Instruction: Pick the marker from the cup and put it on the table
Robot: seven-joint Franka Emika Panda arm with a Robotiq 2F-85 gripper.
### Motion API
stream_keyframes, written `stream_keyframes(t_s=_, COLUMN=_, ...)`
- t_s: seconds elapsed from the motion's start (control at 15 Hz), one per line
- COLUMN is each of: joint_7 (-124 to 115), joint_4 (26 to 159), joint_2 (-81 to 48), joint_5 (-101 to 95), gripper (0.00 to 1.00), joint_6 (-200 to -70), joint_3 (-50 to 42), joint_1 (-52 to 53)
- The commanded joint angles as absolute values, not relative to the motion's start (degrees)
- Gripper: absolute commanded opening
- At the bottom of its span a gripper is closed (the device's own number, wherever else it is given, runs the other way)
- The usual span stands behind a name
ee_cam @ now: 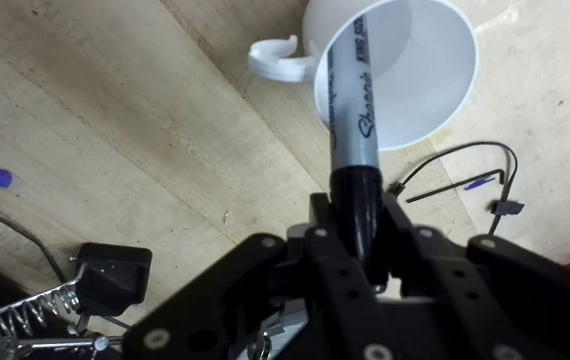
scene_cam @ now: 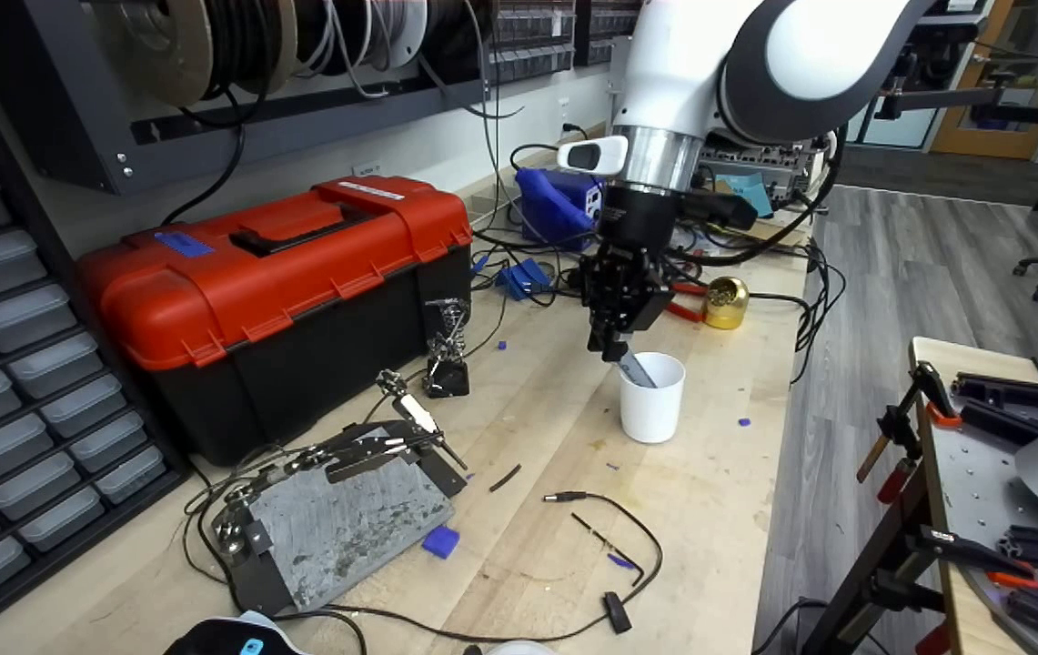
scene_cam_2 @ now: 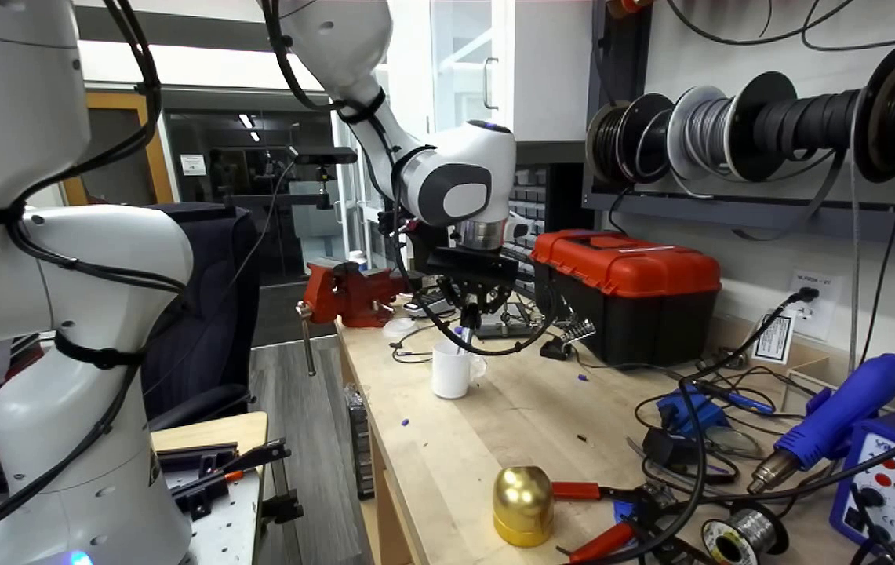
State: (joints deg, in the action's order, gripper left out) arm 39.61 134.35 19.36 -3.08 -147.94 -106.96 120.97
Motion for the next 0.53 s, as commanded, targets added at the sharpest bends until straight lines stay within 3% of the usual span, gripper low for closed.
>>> stream_keyframes(t_s=0.0, joint_7=36.0, joint_4=131.8, joint_2=17.1, joint_5=-1.1, gripper=0.06, joint_6=-144.6, joint_3=-106.3, joint_1=120.5)
stream_keyframes(t_s=0.33, joint_7=30.0, joint_4=128.1, joint_2=14.8, joint_5=0.8, gripper=0.06, joint_6=-139.8, joint_3=-106.6, joint_1=119.8)
stream_keyframes(t_s=0.4, joint_7=24.1, joint_4=127.1, joint_2=18.4, joint_5=-5.0, gripper=0.06, joint_6=-138.2, joint_3=-101.6, joint_1=114.5)
stream_keyframes(t_s=0.47, joint_7=26.3, joint_4=125.9, joint_2=14.7, joint_5=0.6, gripper=0.06, joint_6=-137.1, joint_3=-105.5, joint_1=118.1)
